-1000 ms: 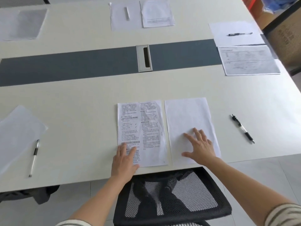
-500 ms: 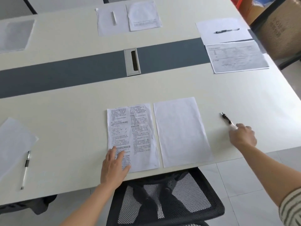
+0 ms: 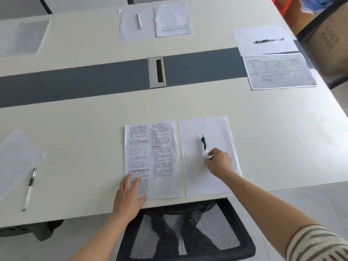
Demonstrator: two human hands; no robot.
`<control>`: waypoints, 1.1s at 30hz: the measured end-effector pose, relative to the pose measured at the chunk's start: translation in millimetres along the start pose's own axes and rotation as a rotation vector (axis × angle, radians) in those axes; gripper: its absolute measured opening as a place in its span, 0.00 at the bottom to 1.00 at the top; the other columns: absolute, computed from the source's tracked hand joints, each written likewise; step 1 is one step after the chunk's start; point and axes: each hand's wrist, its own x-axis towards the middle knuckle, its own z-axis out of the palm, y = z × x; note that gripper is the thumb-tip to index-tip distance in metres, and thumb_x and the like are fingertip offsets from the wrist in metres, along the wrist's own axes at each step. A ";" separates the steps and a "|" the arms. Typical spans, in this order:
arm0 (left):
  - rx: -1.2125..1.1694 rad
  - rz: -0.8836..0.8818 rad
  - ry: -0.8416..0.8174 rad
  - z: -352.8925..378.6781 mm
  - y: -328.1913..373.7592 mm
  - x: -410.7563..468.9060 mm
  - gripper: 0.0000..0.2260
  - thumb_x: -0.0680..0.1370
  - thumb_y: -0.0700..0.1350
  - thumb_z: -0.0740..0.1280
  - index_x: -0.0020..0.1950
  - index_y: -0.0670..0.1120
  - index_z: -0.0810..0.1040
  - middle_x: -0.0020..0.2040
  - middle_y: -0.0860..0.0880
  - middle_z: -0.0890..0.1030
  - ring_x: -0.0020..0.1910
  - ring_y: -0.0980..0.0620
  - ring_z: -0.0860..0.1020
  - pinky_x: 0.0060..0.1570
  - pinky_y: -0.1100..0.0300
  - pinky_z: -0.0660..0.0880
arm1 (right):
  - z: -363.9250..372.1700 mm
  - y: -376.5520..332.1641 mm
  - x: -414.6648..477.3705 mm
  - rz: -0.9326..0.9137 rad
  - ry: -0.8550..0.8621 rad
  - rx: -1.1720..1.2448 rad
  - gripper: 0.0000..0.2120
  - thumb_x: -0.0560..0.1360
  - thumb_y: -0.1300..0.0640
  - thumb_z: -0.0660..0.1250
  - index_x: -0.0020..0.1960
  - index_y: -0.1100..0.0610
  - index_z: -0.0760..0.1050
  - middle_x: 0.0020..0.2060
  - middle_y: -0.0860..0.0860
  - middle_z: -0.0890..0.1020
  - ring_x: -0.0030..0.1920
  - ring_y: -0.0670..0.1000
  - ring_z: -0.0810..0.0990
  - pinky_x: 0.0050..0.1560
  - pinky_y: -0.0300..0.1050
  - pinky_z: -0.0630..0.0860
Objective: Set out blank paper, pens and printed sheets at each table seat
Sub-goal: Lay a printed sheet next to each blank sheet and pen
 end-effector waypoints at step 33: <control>-1.377 -0.433 0.424 -38.1 -104.5 -339.7 0.07 0.72 0.43 0.71 0.48 0.43 0.82 0.38 0.43 0.86 0.37 0.48 0.84 0.36 0.60 0.78 | 87.5 -75.2 -332.6 -0.589 -0.405 0.192 0.04 0.74 0.54 0.72 0.47 0.46 0.81 0.37 0.46 0.85 0.38 0.46 0.82 0.41 0.36 0.77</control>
